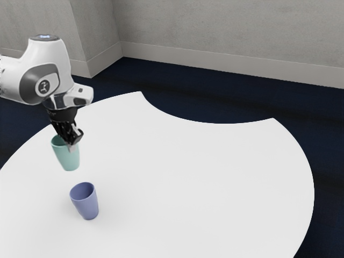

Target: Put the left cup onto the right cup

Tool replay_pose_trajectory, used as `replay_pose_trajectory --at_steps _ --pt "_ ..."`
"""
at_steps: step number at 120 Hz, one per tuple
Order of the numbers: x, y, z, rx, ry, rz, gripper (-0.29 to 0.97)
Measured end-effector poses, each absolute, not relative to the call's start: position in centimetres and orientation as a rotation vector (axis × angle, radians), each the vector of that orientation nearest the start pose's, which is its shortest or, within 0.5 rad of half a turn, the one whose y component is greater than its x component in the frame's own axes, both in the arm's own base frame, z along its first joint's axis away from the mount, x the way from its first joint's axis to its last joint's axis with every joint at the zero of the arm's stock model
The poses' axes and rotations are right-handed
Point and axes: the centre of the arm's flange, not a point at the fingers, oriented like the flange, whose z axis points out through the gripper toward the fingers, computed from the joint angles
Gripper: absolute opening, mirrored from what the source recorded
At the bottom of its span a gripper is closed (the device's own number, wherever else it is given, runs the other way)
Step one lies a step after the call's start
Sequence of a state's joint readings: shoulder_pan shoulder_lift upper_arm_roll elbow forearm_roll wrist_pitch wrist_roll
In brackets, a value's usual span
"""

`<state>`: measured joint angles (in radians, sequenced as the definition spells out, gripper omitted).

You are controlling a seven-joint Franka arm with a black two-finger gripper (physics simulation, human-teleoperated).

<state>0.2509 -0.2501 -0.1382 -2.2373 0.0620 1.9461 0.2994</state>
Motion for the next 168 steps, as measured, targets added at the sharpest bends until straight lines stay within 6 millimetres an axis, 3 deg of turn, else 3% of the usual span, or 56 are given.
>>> replay_pose_trajectory --at_steps 75,120,168 --pt "46.4 0.5 46.1 -3.041 0.442 0.117 -0.11" --pt "45.8 -1.5 45.8 -3.035 0.488 0.126 -0.11" --pt "45.1 -2.4 45.0 -3.034 0.505 0.142 -0.11"
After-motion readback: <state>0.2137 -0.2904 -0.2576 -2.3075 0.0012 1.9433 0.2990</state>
